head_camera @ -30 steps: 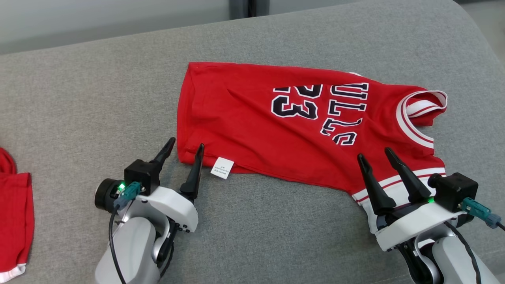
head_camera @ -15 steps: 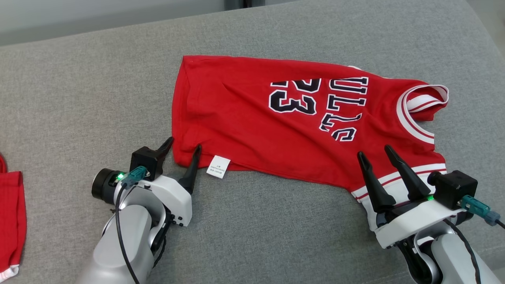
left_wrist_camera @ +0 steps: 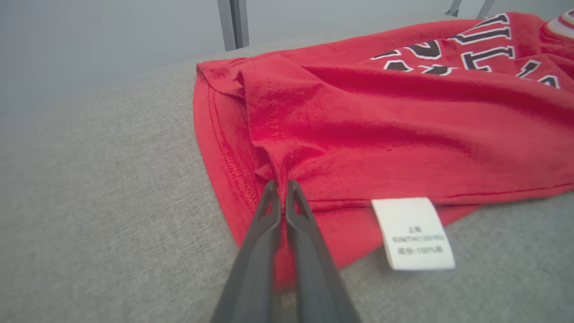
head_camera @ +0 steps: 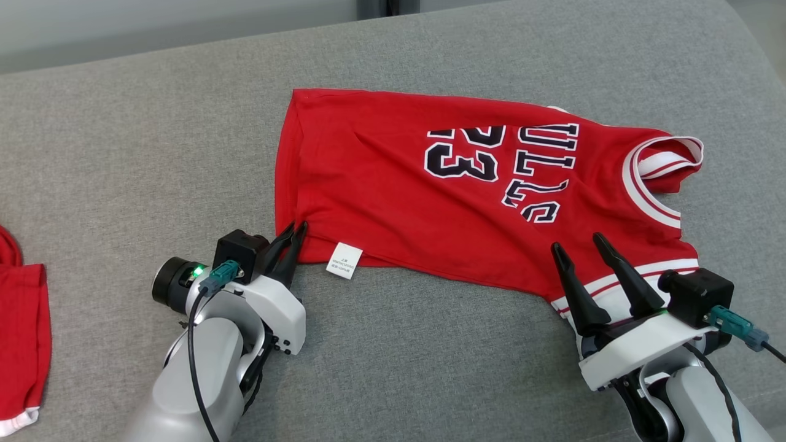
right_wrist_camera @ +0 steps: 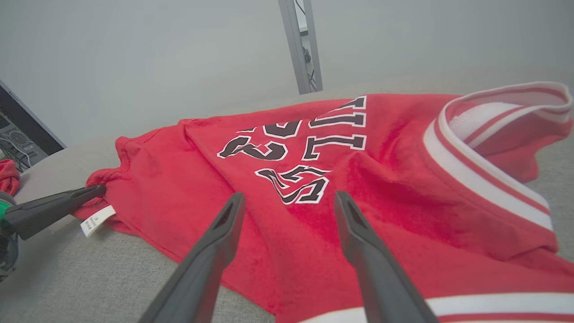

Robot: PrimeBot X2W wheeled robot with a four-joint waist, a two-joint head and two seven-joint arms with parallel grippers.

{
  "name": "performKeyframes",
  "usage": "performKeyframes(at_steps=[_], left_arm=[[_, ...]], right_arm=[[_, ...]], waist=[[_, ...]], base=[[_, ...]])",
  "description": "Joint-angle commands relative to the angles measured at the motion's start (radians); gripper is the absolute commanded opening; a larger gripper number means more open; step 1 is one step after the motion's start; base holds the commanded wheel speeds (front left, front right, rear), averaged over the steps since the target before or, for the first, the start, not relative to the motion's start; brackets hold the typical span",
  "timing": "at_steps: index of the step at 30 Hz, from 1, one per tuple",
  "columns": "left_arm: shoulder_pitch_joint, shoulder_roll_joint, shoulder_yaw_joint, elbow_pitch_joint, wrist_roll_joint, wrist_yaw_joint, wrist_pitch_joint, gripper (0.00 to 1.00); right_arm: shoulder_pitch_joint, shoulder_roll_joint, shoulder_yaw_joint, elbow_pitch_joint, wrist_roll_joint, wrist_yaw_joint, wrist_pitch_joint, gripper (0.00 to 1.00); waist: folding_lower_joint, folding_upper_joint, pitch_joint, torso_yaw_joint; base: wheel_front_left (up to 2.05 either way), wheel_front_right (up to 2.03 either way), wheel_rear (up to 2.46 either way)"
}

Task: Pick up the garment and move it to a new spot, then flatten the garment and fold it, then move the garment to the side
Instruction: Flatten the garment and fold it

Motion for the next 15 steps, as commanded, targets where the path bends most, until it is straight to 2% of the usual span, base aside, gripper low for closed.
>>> performKeyframes(at_steps=[1, 8, 15], left_arm=[[-0.014, 0.009, -0.001, -0.005, -0.006, -0.003, -0.008, 0.0], [0.012, 0.008, 0.006, -0.055, -0.033, -0.007, -0.015, 0.0], [0.121, 0.022, 0.001, -0.185, -0.1, -0.009, -0.016, 0.0]], right_arm=[[-0.006, -0.003, -0.003, 0.003, 0.007, 0.0, -0.005, 1.0], [0.008, -0.01, 0.004, 0.021, 0.014, 0.0, 0.001, 1.0], [0.029, -0.001, -0.01, 0.06, 0.021, 0.0, -0.008, 1.0]], waist=[[0.0, 0.0, -0.006, 0.004], [0.0, 0.0, -0.035, 0.026], [0.0, 0.0, -0.11, 0.075]], base=[[0.0, 0.0, 0.0], [0.0, 0.0, 0.0], [0.0, 0.0, 0.0]])
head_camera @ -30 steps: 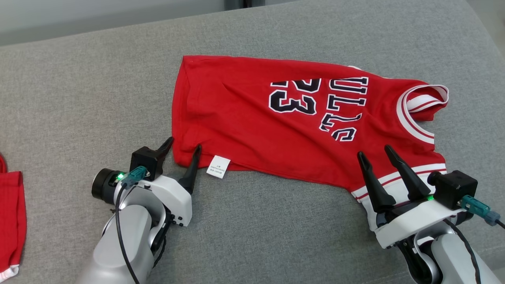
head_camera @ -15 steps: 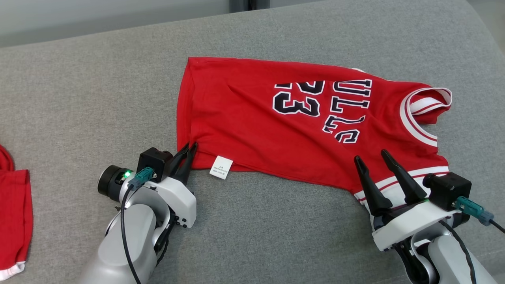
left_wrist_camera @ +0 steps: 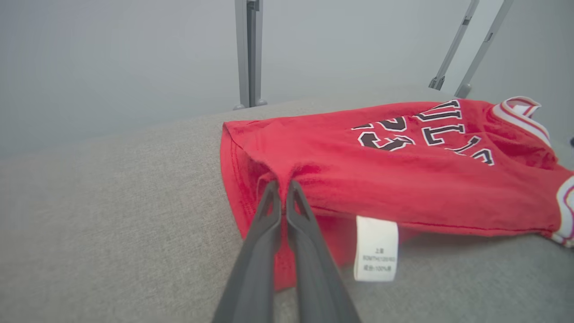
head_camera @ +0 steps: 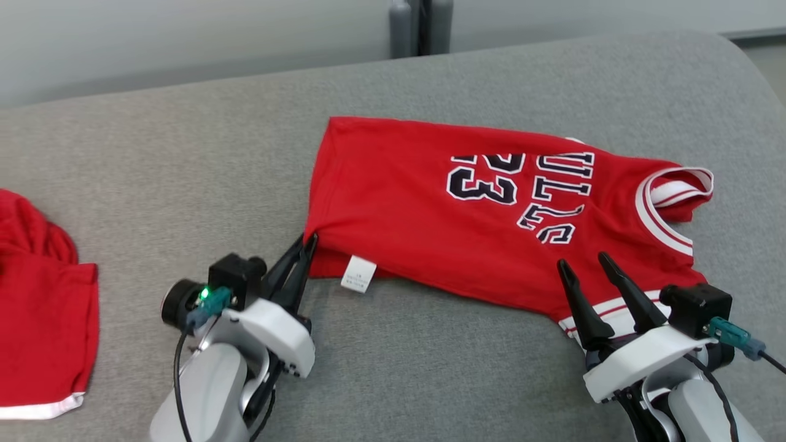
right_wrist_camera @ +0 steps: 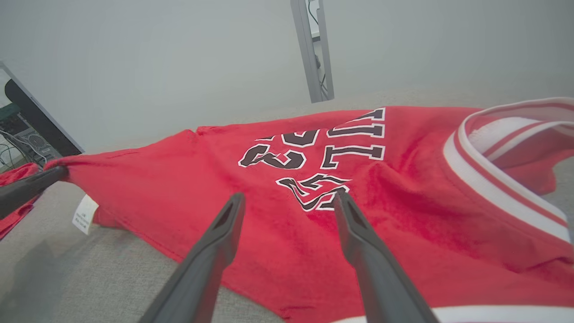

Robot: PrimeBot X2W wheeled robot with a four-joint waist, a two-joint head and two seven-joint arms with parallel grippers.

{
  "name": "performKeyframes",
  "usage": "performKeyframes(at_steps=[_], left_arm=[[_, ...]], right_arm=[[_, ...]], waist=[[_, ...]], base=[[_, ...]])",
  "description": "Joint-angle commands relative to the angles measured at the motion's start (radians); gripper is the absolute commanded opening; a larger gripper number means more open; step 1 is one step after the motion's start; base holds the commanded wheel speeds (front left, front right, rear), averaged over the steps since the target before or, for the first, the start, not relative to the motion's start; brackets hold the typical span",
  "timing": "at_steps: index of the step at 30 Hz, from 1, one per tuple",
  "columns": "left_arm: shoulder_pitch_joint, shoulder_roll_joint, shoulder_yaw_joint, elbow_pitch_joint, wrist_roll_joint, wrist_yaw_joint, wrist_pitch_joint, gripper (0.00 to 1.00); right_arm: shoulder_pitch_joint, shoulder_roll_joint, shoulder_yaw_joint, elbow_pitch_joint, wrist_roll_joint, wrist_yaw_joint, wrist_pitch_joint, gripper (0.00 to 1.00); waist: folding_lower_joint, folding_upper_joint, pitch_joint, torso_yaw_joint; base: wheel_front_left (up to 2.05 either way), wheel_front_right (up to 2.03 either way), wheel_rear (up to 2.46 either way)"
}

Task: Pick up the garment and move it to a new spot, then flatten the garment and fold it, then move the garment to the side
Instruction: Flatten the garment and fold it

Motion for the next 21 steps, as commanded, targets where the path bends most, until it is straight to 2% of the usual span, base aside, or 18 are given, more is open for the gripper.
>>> performKeyframes(at_steps=[1, 12, 21], left_arm=[[0.027, 0.016, -0.006, -0.022, -0.012, -0.005, -0.003, 0.0], [0.2, 0.099, -0.123, -0.224, -0.122, -0.004, 0.177, 0.0], [0.271, 0.148, -0.176, -0.292, -0.195, 0.0, 0.315, 0.01]], right_arm=[[0.017, 0.001, -0.007, 0.012, 0.008, 0.0, -0.01, 1.0], [0.036, 0.012, -0.008, 0.073, 0.013, 0.0, -0.003, 1.0], [0.026, 0.015, -0.006, 0.092, 0.01, 0.0, -0.001, 1.0]], waist=[[0.0, 0.0, -0.031, 0.029], [0.0, 0.0, -0.093, 0.131], [0.0, 0.0, -0.103, 0.152]], base=[[0.0, 0.0, 0.0], [0.0, 0.0, 0.0], [0.0, 0.0, 0.0]])
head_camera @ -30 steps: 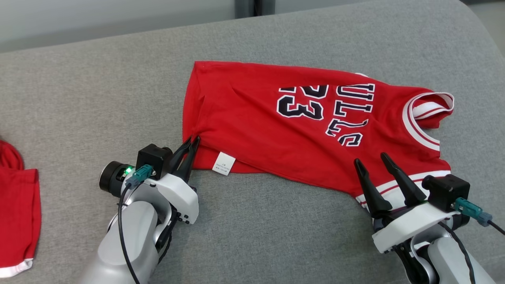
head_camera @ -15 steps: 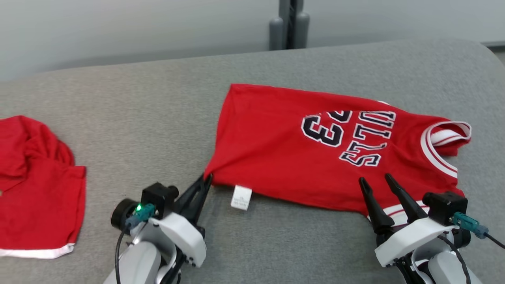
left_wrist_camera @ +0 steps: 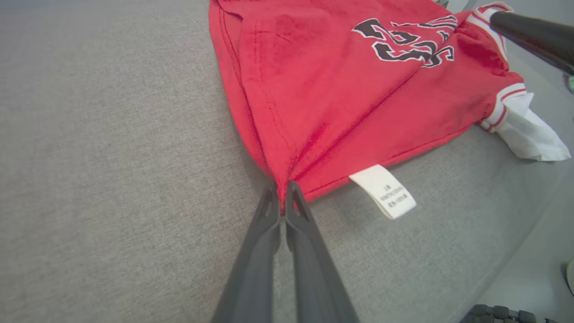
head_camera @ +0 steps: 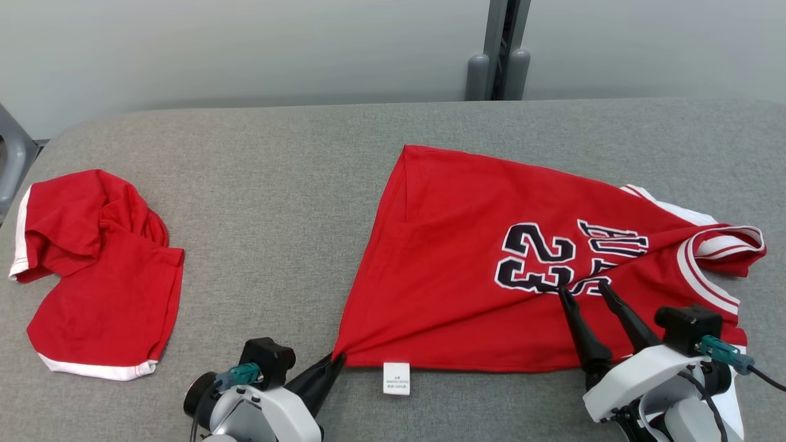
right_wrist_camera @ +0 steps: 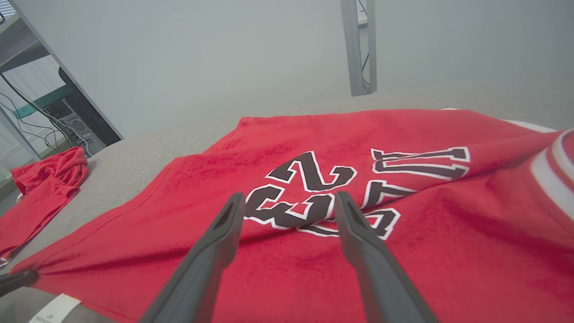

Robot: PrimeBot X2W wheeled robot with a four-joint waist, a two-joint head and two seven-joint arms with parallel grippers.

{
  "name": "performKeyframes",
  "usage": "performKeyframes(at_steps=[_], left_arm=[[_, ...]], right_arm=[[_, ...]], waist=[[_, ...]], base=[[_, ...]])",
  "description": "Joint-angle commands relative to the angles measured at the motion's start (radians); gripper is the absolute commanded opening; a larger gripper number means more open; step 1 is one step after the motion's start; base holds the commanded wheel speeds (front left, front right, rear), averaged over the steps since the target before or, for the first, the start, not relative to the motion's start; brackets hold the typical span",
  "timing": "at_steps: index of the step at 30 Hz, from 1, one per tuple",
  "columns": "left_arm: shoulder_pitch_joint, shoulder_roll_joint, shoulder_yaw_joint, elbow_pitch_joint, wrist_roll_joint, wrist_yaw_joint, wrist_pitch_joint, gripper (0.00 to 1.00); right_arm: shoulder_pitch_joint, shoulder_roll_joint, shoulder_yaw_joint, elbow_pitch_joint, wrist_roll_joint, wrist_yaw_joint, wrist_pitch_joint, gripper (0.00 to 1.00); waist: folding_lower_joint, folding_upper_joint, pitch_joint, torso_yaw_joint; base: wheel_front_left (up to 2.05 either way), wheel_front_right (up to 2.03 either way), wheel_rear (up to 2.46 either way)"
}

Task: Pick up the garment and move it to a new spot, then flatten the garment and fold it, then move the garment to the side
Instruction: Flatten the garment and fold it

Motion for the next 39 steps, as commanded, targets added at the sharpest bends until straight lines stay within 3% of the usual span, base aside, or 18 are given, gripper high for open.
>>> performKeyframes(at_steps=[1, 2, 16, 19, 32, 39], left_arm=[[0.004, 0.014, 0.006, -0.011, 0.005, 0.014, -0.008, 0.57], [0.005, 0.013, 0.014, -0.014, 0.008, 0.028, -0.016, 1.0], [0.043, -0.027, 0.127, -0.031, -0.063, 0.108, -0.176, 1.0], [0.057, -0.062, 0.152, -0.025, -0.119, 0.097, -0.196, 1.0], [0.065, -0.112, 0.13, 0.049, -0.196, 0.072, -0.135, 1.0], [0.035, -0.11, 0.107, 0.109, -0.171, 0.099, -0.108, 1.0]], right_arm=[[-0.001, -0.003, -0.001, 0.004, 0.003, 0.0, 0.001, 1.0], [0.001, -0.005, -0.001, 0.006, 0.004, 0.0, 0.001, 1.0], [0.028, -0.023, -0.018, -0.002, -0.01, 0.0, 0.019, 1.0], [0.034, -0.025, -0.025, -0.009, -0.013, 0.0, 0.021, 1.0], [0.032, -0.018, -0.031, -0.04, -0.035, 0.0, 0.04, 1.0], [0.027, -0.016, -0.035, -0.04, -0.046, 0.0, 0.033, 1.0]], waist=[[0.0, 0.0, -0.004, 0.002], [0.0, 0.0, -0.005, 0.002], [0.0, 0.0, -0.038, 0.003], [0.0, 0.0, -0.043, 0.008], [0.0, 0.0, -0.02, -0.004], [0.0, 0.0, 0.006, -0.028]], base=[[0.0, 0.0, 0.0], [0.0, 0.0, 0.0], [0.0, 0.0, 0.0], [0.0, 0.0, 0.0], [0.0, 0.0, 0.0], [0.0, 0.0, 0.0]])
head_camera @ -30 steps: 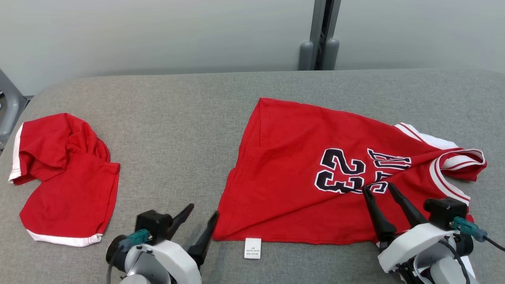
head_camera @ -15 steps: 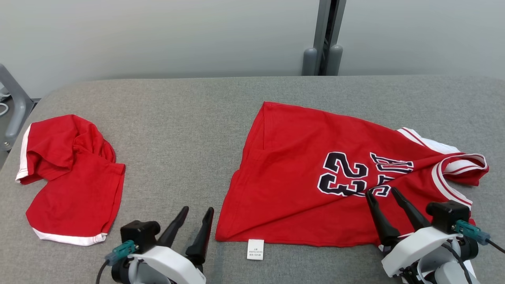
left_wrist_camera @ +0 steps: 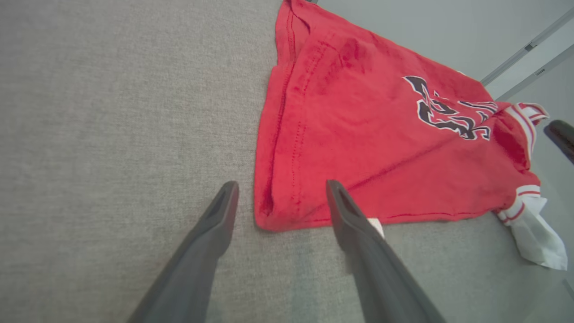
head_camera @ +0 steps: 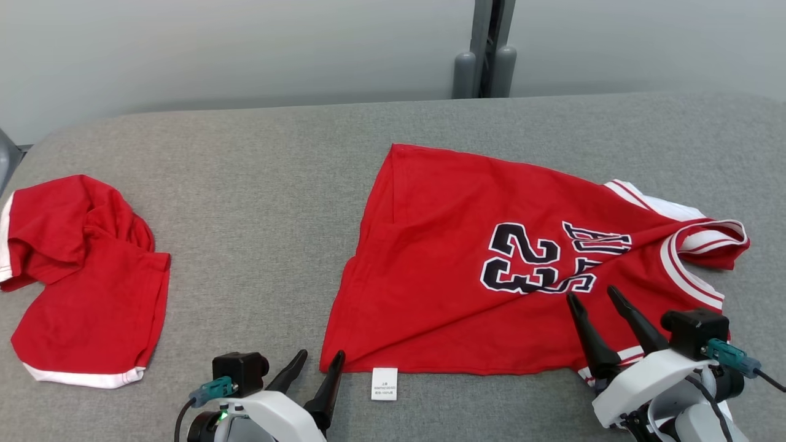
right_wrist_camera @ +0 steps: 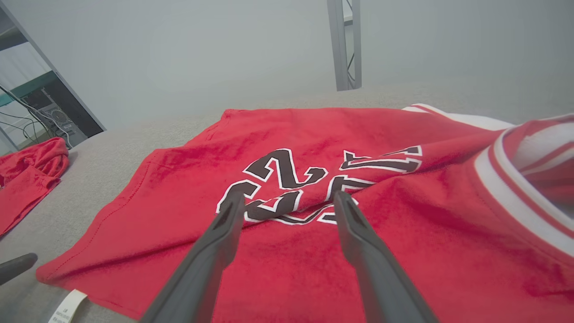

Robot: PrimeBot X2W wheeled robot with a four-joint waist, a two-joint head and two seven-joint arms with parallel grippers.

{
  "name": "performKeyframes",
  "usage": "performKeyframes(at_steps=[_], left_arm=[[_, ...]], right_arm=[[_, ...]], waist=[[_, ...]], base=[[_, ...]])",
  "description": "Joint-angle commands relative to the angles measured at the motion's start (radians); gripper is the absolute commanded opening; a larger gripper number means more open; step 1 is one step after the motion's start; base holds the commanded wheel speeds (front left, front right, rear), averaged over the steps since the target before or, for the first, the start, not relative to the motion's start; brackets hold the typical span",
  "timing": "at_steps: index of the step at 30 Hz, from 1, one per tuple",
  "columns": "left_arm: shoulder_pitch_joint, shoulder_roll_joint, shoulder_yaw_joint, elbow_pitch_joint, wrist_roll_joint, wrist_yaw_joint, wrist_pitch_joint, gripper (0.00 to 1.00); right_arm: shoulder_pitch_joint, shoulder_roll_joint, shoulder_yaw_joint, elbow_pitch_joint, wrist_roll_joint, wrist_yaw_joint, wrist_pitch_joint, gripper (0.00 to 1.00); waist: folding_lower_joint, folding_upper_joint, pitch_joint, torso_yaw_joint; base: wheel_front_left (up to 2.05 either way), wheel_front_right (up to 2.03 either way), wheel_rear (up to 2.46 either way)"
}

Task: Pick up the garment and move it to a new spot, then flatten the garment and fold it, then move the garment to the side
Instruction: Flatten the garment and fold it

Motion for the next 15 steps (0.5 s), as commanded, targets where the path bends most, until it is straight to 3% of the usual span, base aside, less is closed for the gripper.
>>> performKeyframes(at_steps=[1, 11, 13, 14, 15], left_arm=[[-0.015, 0.006, 0.002, 0.012, 0.002, 0.009, 0.006, 1.0], [-0.048, -0.005, -0.016, 0.093, 0.007, 0.023, 0.022, 1.0], [-0.054, -0.005, -0.019, 0.103, 0.008, 0.02, 0.021, 0.75], [-0.057, -0.006, -0.021, 0.107, 0.008, 0.018, 0.021, 0.46], [-0.059, -0.007, -0.023, 0.112, 0.005, 0.013, 0.024, 0.05]], right_arm=[[-0.006, -0.008, -0.002, 0.001, -0.017, 0.0, -0.006, 1.0], [-0.021, 0.003, -0.001, 0.01, -0.029, 0.0, -0.017, 1.0], [-0.022, 0.003, 0.0, 0.012, -0.029, 0.0, -0.019, 1.0], [-0.024, 0.004, 0.0, 0.013, -0.029, 0.0, -0.019, 1.0], [-0.025, 0.005, 0.001, 0.014, -0.029, 0.0, -0.02, 1.0]], waist=[[0.0, 0.0, 0.006, -0.006], [0.0, 0.0, 0.024, -0.031], [0.0, 0.0, 0.026, -0.033], [0.0, 0.0, 0.028, -0.034], [0.0, 0.0, 0.029, -0.035]], base=[[0.0, 0.0, 0.0], [0.0, 0.0, 0.0], [0.0, 0.0, 0.0], [0.0, 0.0, 0.0], [0.0, 0.0, 0.0]])
